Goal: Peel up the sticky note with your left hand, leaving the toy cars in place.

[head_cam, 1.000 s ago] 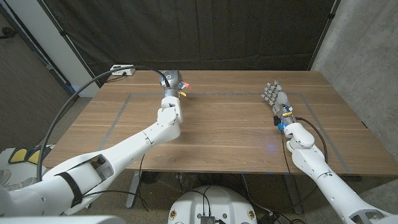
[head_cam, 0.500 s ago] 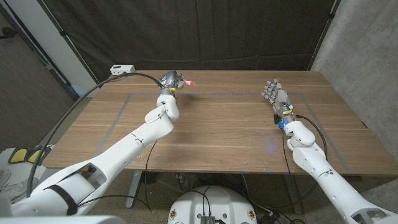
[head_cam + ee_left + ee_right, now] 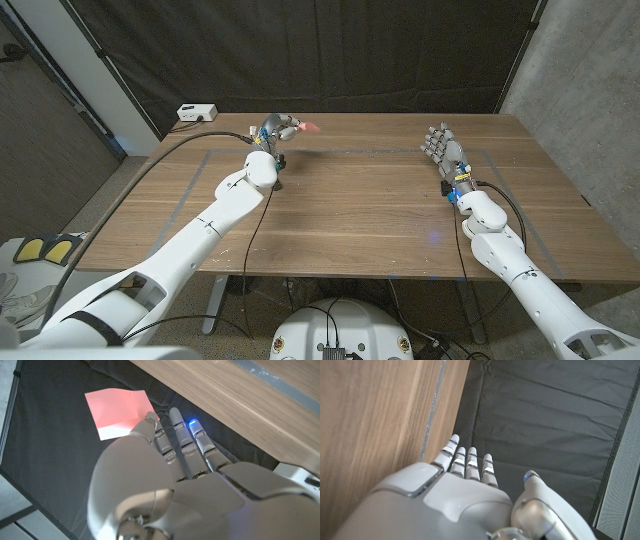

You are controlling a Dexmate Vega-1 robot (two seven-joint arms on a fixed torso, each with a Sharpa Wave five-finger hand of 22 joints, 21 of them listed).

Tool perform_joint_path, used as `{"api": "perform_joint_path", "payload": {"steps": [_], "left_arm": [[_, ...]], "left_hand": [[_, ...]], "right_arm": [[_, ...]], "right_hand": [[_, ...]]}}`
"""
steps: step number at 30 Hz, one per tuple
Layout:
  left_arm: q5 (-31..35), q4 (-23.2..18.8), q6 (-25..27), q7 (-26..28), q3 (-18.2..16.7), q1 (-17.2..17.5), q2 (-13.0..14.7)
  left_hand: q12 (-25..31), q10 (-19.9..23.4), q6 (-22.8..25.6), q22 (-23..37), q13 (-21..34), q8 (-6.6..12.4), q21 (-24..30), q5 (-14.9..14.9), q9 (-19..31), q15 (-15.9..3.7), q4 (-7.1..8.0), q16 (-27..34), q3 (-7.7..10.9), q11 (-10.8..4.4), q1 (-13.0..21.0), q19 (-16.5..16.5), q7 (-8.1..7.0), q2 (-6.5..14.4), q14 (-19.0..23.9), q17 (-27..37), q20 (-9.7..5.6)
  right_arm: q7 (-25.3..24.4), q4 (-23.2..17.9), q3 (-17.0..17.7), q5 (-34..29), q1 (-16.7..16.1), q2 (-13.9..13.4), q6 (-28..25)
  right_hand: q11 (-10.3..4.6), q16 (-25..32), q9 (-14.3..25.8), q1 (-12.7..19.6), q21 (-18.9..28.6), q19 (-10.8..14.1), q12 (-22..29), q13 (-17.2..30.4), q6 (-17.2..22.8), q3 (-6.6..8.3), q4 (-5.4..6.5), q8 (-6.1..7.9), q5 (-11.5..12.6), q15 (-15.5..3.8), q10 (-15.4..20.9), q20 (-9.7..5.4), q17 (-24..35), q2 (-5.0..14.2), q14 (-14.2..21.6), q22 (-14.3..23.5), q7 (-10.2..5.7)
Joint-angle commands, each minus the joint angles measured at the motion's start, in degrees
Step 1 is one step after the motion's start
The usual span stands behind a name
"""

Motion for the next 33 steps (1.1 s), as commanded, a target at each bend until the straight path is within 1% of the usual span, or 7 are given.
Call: {"api": "perform_joint_path", "payload": {"steps": [1,16,22,25,27,30,33], "left_arm": [[-16.08,3.44,-9.36,-5.73,-6.38,2.37,-1.79],[-24.24,4.62,-11.16,-11.2,-6.29,1.86,1.25],[-26.63,5.28,-12.31,-13.22,-6.24,1.72,2.01],[-27.1,6.12,-13.73,-14.89,-5.86,1.46,2.66],[-27.26,6.33,-13.93,-16.13,-5.46,1.18,3.41],[-26.13,5.79,-13.13,-18.7,-4.12,0.3,5.86],[-24.19,4.8,-12.23,-20.78,-2.67,-0.68,8.37]], "left_hand": [[4.22,0.07,-0.14,0.29,8.88,0.27,0.46,0.29,0.26,-7.37,0.21,0.61,-0.2,0.1,0.26,0.35,0.46,0.88,0.32,0.5,0.71],[3.39,-1.69,-3.32,0.51,8.49,-0.45,1.25,0.43,0.31,-5.37,1.82,-0.72,-0.31,2.06,-2.28,-0.35,2.24,1.1,-0.13,0.85,1.92],[2.39,-2.97,-6.27,0.54,7.7,-1.7,1.48,0.41,0.16,-4.54,2.56,-1.65,-0.32,3.14,-3.86,-0.98,2.68,1.22,-0.68,0.66,2.3],[0.87,-5.22,-11.67,0.54,6.59,-4.45,1.78,0.29,-0.24,-3.63,3.38,-2.44,-0.81,4.0,-6.11,-1.56,2.91,0.9,-1.01,0.44,2.58],[-3.14,-11.0,-20.12,0.44,4.68,-9.32,1.93,0.07,-1.18,-2.64,3.84,-4.16,-1.77,5.22,-9.0,-2.69,2.16,-0.29,-4.18,-0.22,2.52],[-12.33,-23.97,-34.1,-0.01,0.73,-16.33,0.39,-0.62,-1.94,1.54,3.63,-9.42,-4.65,8.09,-13.52,-7.24,0.85,-3.5,-16.97,-2.5,4.21],[-19.17,-39.63,-49.15,-0.36,-2.93,-17.15,-3.71,0.14,-2.18,6.53,3.97,-11.18,-8.56,9.97,-18.3,-14.78,0.45,-5.94,-31.82,-4.38,6.64]], "right_arm": [[-0.44,-0.35,-0.33,-0.44,0.44,-0.19,-0.47],[-1.87,-1.9,-0.92,-0.93,-0.12,-0.05,-1.4],[-2.19,-2.13,-1.25,-1.21,-0.14,0.06,-1.42],[-2.57,-2.63,-1.35,-1.41,-0.29,-0.01,-1.55],[-2.92,-3.15,-1.41,-1.57,-0.46,-0.14,-1.83],[-3.4,-3.86,-1.5,-1.85,-0.79,-0.3,-1.93],[-4.21,-4.91,-1.54,-1.98,-1.34,-0.39,-2.36]], "right_hand": [[-0.07,0.2,0.1,0.4,0.15,0.6,-0.14,0.22,0.26,0.42,-0.02,-0.13,-0.27,0.32,0.45,-0.13,-0.02,-0.61,0.36,0.3,-0.01],[-0.1,0.12,0.1,0.31,0.06,0.5,-0.21,0.22,0.26,0.45,0.01,-0.19,-0.32,0.37,0.47,-0.02,0.0,-0.64,0.3,0.3,-0.03],[-0.11,0.08,0.1,0.27,0.03,0.44,-0.25,0.22,0.24,0.45,0.03,-0.21,-0.33,0.37,0.44,0.0,0.0,-0.65,0.26,0.3,0.01],[-0.09,0.07,0.11,0.24,0.02,0.46,-0.25,0.22,0.22,0.46,0.04,-0.23,-0.34,0.39,0.48,0.01,0.01,-0.66,0.24,0.3,-0.02],[-0.13,0.06,0.11,0.24,0.03,0.48,-0.25,0.22,0.22,0.46,0.04,-0.24,-0.34,0.39,0.49,0.0,0.01,-0.66,0.23,0.3,0.01],[-0.11,0.04,0.11,0.22,0.02,0.48,-0.26,0.22,0.24,0.47,0.05,-0.24,-0.35,0.37,0.5,-0.01,0.01,-0.66,0.21,0.3,-0.02],[-0.12,0.04,0.11,0.2,0.01,0.48,-0.3,0.22,0.2,0.47,0.05,-0.26,-0.36,0.39,0.46,-0.03,0.01,-0.68,0.23,0.3,-0.02]]}}
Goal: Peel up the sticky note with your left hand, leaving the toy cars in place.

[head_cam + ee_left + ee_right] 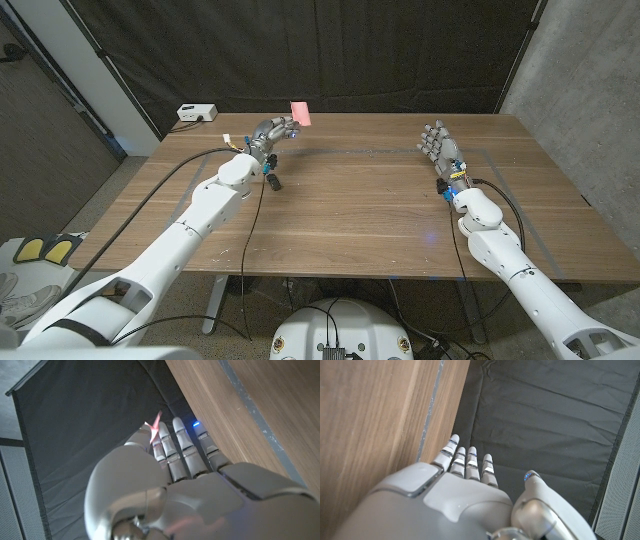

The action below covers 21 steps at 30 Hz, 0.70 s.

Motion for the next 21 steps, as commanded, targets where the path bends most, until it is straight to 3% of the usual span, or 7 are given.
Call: {"api": "perform_joint_path", "payload": {"steps": [1,3,7,21], "left_arm": [[1.37,-0.65,0.44,-7.63,3.71,-2.7,7.3],[2.06,-1.58,1.23,-7.7,4.03,-2.83,8.12],[2.29,-2.36,1.63,-8.32,4.13,-2.82,9.04],[0.99,-2.54,-1.27,-12.0,2.75,-1.0,12.13]], "left_hand": [[-7.33,-19.74,-18.11,-0.32,-4.54,-1.58,-4.92,0.75,-0.2,6.15,0.58,-2.25,-4.8,2.54,-6.06,-8.79,-0.72,-3.81,-18.26,-2.18,2.88],[-7.11,-25.08,-22.55,-0.28,-5.85,-1.46,-6.77,1.32,-0.24,8.12,0.63,-2.2,-6.25,3.9,-7.54,-11.29,-0.43,-4.53,-23.22,-2.65,3.53],[-7.41,-30.35,-26.4,-0.24,-6.62,-1.57,-8.27,1.7,-0.26,9.83,0.66,-2.3,-7.1,5.11,-8.32,-13.48,-0.05,-4.72,-26.99,-2.74,3.74],[-6.84,-32.33,-29.15,-0.18,-7.06,-1.48,-9.36,1.92,-0.26,10.78,0.76,-1.99,-7.62,5.65,-8.86,-14.97,0.79,-4.53,-28.8,-2.75,4.1]], "right_arm": [[-2.38,-2.7,-0.39,-0.95,-1.27,-0.32,-1.03],[-2.95,-3.38,-0.5,-1.21,-1.74,-0.36,-1.09],[-4.38,-5.11,-0.78,-1.77,-2.87,-0.41,-1.37],[-11.66,-14.96,-2.48,-5.36,-7.39,-1.56,-4.8]], "right_hand": [[0.06,0.04,0.11,-0.12,0.0,0.46,-0.06,0.22,0.2,0.47,0.05,-0.04,-0.09,0.39,0.06,0.0,0.01,-0.38,0.24,0.3,-0.04],[0.08,0.03,0.11,-0.13,-0.02,0.43,-0.06,0.22,0.2,0.47,0.05,-0.04,-0.1,0.41,0.07,0.03,0.02,-0.4,0.24,0.3,-0.07],[0.09,0.02,0.11,-0.16,-0.04,0.39,-0.07,0.22,0.17,0.46,0.05,-0.07,-0.11,0.4,0.08,0.08,0.02,-0.44,0.25,0.3,-0.14],[0.08,-0.01,0.11,-0.28,-0.06,0.4,-0.12,0.22,0.08,0.4,0.06,-0.12,-0.14,0.47,0.11,0.15,0.03,-0.62,0.26,0.3,-0.16]]}}
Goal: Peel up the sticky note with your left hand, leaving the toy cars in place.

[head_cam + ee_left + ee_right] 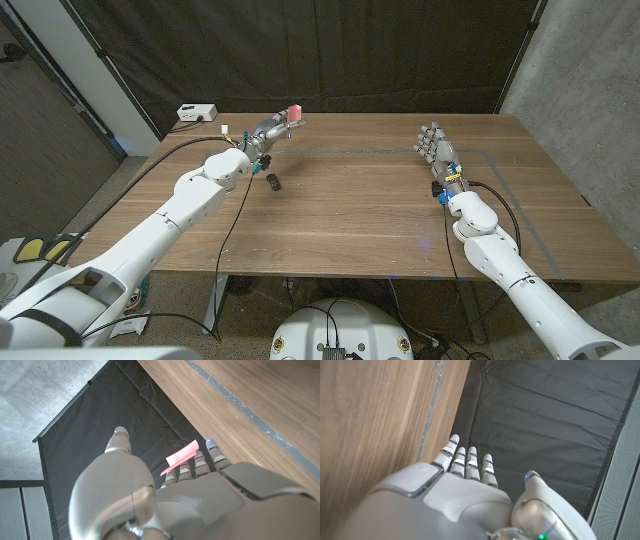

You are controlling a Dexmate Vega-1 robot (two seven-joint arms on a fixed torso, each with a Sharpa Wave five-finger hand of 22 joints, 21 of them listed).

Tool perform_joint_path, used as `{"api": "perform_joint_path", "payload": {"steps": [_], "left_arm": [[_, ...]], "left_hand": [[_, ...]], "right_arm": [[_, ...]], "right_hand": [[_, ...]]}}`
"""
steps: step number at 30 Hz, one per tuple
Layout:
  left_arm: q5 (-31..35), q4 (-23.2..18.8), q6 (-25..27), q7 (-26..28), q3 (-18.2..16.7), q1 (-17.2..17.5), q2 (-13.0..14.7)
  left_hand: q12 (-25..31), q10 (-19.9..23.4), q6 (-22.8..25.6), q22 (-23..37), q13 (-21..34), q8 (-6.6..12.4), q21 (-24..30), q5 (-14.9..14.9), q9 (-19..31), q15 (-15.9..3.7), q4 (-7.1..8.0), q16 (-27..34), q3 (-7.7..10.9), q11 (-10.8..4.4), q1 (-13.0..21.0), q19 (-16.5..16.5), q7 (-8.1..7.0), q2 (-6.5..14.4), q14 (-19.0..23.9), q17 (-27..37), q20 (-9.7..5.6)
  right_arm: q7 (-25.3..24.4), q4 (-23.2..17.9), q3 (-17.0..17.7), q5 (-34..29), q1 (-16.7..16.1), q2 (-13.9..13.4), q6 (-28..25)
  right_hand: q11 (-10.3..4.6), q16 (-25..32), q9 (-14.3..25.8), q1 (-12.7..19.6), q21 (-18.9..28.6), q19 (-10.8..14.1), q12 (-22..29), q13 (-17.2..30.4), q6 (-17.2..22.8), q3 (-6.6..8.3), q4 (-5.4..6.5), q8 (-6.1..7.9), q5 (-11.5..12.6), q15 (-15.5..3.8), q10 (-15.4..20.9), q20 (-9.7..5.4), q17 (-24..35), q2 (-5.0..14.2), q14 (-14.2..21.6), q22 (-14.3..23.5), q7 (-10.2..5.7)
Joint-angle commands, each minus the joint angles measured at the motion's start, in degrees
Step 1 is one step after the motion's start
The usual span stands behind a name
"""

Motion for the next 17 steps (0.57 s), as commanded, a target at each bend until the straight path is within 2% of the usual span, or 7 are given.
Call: {"api": "perform_joint_path", "payload": {"steps": [1,8,11,15,17], "left_arm": [[-0.72,-0.36,-2.37,-3.53,-0.81,1.37,3.32],[-1.06,0.12,-4.37,-5.52,-1.08,2.12,4.34],[-1.0,0.36,-4.55,-6.18,-0.93,2.3,4.69],[-1.55,1.22,-4.85,-7.4,-0.78,2.28,4.73],[-1.25,0.72,-4.96,-6.63,-0.98,3.0,5.02]], "left_hand": [[0.25,-0.69,-0.48,0.22,-0.04,0.14,-0.49,0.55,0.1,0.21,0.0,0.2,-0.14,-0.12,-0.61,-0.45,-0.2,0.03,-0.3,0.17,0.16],[0.81,-0.08,0.08,0.25,-0.18,0.59,-0.62,0.59,0.09,0.02,0.01,0.62,-0.29,-0.04,-0.75,-0.28,-0.11,0.19,0.23,0.17,0.31],[0.92,-0.02,0.13,0.26,-0.23,0.65,-0.69,0.6,0.08,-0.03,0.01,0.72,-0.33,0.07,-0.79,-0.27,-0.18,0.26,0.37,0.17,0.26],[0.92,-0.19,-0.03,0.28,-0.28,0.62,-0.74,0.6,0.08,-0.06,0.05,0.79,-0.42,0.17,-0.92,-0.23,-0.07,0.31,0.45,0.18,0.27],[0.94,-0.24,-0.25,0.29,-0.29,0.55,-0.76,0.6,0.08,-0.07,0.09,0.8,-0.46,0.2,-1.0,-0.21,0.06,0.34,0.41,0.19,0.25]], "right_arm": [[-6.47,-8.61,-1.41,-3.44,-3.84,-1.23,-3.11],[-10.74,-14.99,-2.81,-6.58,-6.29,-2.49,-5.67],[-11.08,-16.8,-4.53,-7.9,-6.8,-2.78,-5.83],[-10.87,-17.61,-5.84,-8.21,-6.49,-2.91,-5.56],[-10.12,-16.53,-6.74,-8.73,-5.33,-2.67,-3.9]], "right_hand": [[0.12,-0.01,0.11,-0.06,-0.06,0.41,-0.13,0.23,0.11,0.39,0.06,-0.11,-0.18,0.49,0.12,0.17,0.03,-0.41,0.28,0.3,-0.17],[0.1,-0.01,0.11,-0.11,-0.07,0.43,-0.11,0.23,0.17,0.35,0.04,-0.1,-0.19,0.49,0.24,0.18,0.02,-0.52,0.32,0.3,-0.22],[0.06,-0.02,0.11,-0.14,-0.06,0.46,-0.1,0.23,0.2,0.34,0.04,-0.09,-0.2,0.46,0.3,0.13,0.02,-0.57,0.34,0.3,-0.2],[-0.04,0.02,0.11,-0.16,-0.06,0.49,-0.14,0.23,0.22,0.34,0.03,-0.09,-0.2,0.4,0.24,0.14,0.02,-0.6,0.46,0.3,-0.3],[-0.04,0.02,0.11,-0.17,-0.06,0.51,-0.12,0.23,0.22,0.35,0.03,-0.1,-0.2,0.43,0.31,0.15,0.02,-0.61,0.5,0.3,-0.35]]}}
